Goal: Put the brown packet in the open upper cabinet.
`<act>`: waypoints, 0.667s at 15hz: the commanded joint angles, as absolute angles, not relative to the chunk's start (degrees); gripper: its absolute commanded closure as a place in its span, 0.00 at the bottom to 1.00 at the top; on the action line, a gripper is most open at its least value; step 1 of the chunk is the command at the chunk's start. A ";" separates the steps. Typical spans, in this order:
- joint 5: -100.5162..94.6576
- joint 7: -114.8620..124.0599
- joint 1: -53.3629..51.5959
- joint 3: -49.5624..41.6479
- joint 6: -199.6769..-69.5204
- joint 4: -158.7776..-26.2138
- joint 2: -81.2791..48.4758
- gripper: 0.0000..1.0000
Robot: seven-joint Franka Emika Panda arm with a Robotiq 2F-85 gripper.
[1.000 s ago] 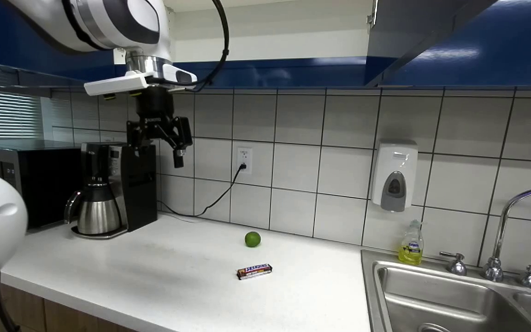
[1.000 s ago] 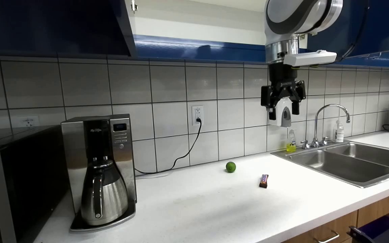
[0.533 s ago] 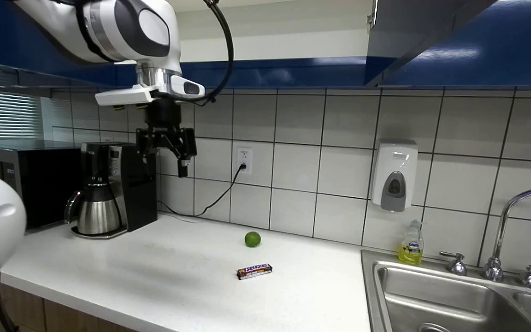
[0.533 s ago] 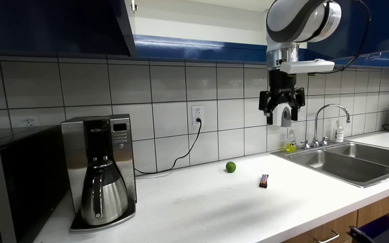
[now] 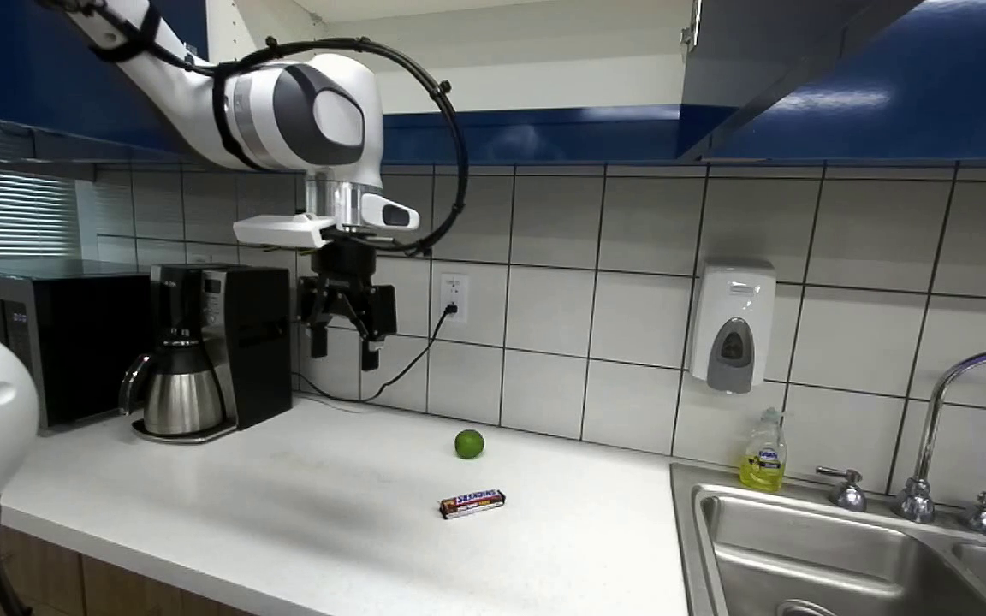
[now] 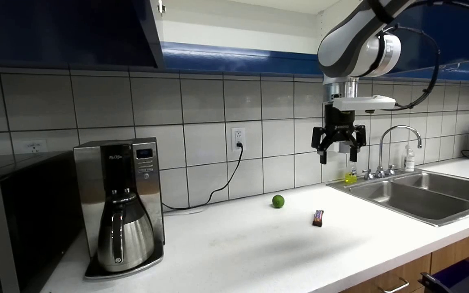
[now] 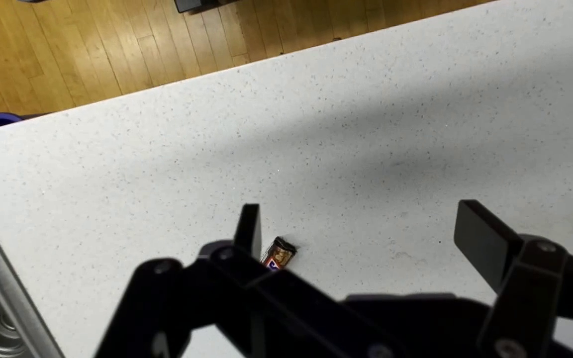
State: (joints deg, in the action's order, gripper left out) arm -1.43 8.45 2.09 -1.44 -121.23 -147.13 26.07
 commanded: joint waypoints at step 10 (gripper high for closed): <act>-0.59 9.88 5.29 -4.30 -136.61 -139.96 3.74 0.00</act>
State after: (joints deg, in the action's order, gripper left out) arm -1.32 9.09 4.56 -3.95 -134.66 -143.77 9.55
